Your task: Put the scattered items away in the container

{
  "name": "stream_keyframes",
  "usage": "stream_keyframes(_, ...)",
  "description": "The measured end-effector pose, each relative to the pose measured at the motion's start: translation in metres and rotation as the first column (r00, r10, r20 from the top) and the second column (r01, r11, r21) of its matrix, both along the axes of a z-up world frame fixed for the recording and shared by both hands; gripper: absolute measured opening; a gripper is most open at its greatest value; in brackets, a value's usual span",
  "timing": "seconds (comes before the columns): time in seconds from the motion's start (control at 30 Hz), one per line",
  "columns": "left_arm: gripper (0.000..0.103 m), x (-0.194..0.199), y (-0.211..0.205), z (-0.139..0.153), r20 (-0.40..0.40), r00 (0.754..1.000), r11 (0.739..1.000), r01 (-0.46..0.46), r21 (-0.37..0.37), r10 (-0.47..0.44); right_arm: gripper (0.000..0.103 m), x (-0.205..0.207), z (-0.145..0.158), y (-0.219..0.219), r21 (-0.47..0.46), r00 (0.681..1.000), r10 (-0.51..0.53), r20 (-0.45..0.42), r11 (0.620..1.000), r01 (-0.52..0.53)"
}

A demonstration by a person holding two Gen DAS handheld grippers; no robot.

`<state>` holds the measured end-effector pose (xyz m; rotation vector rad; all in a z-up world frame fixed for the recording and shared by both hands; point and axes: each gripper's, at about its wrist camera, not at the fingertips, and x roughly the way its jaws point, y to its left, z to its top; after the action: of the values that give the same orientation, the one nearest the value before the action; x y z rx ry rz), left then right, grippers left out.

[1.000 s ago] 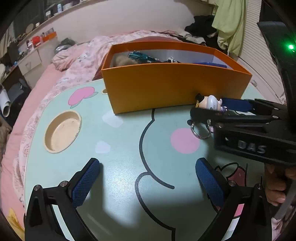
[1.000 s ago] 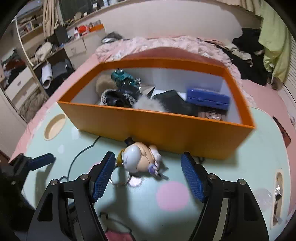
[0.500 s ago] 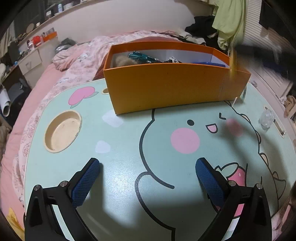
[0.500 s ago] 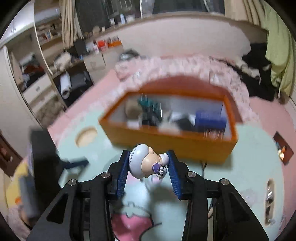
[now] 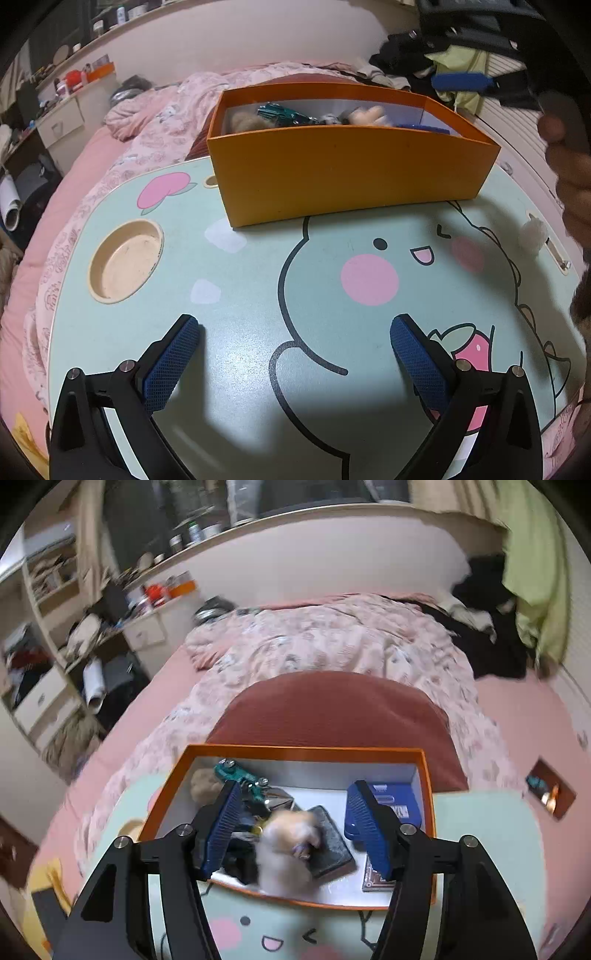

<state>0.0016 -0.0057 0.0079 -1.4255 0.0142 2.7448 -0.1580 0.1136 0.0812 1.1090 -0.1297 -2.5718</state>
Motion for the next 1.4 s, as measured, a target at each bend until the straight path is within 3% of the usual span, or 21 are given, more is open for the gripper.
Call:
stream_keyframes(0.07,0.103,0.0,0.0,0.0,0.0,1.0,1.0,0.0,-0.001,0.0,0.062,0.005,-0.005,0.005,-0.001,1.0,-0.002,0.019,1.0,0.002)
stream_keyframes(0.33,0.103,0.0,0.0,0.0,0.0,1.0,1.0,0.0,0.0,0.0,0.062,0.029,-0.02,0.001,0.136,1.0,-0.012,0.005,0.991,0.011)
stream_keyframes(0.67,0.103,0.0,0.0,0.0,0.0,1.0,1.0,0.0,0.0,0.0,0.062,0.058,-0.019,0.003,0.168,0.999,-0.014,-0.031,0.986,0.019)
stream_keyframes(0.83,0.103,0.0,-0.001,0.0,0.0,1.0,1.0,0.0,0.0,0.0,0.062,0.08,-0.015,0.01,0.132,0.999,-0.005,-0.036,0.991,0.009)
stream_keyframes(1.13,0.103,0.003,-0.003,-0.001,-0.003,0.998,0.998,-0.07,-0.005,0.07,0.066,0.109,-0.064,0.021,0.177,0.995,-0.038,0.091,0.984,0.021)
stream_keyframes(1.2,0.103,0.003,-0.003,-0.001,-0.006,0.997,0.997,-0.073,-0.007,0.073,0.07,0.11,-0.078,0.019,0.218,0.992,-0.045,0.118,0.976,0.019)
stream_keyframes(1.27,0.103,0.002,-0.003,-0.001,-0.009,0.996,0.996,-0.087,-0.009,0.087,0.089,0.113,-0.084,0.016,0.283,0.995,-0.062,0.08,0.958,0.037)
stream_keyframes(1.37,0.103,-0.001,-0.002,-0.001,-0.009,0.988,0.988,-0.155,-0.012,0.154,0.093,0.11,-0.088,0.017,0.26,0.993,-0.054,0.102,0.965,0.026)
stream_keyframes(1.4,0.103,-0.002,-0.001,-0.001,-0.009,0.985,0.985,-0.172,-0.015,0.172,0.102,0.108,-0.088,0.017,0.261,0.992,-0.057,0.114,0.965,0.025)
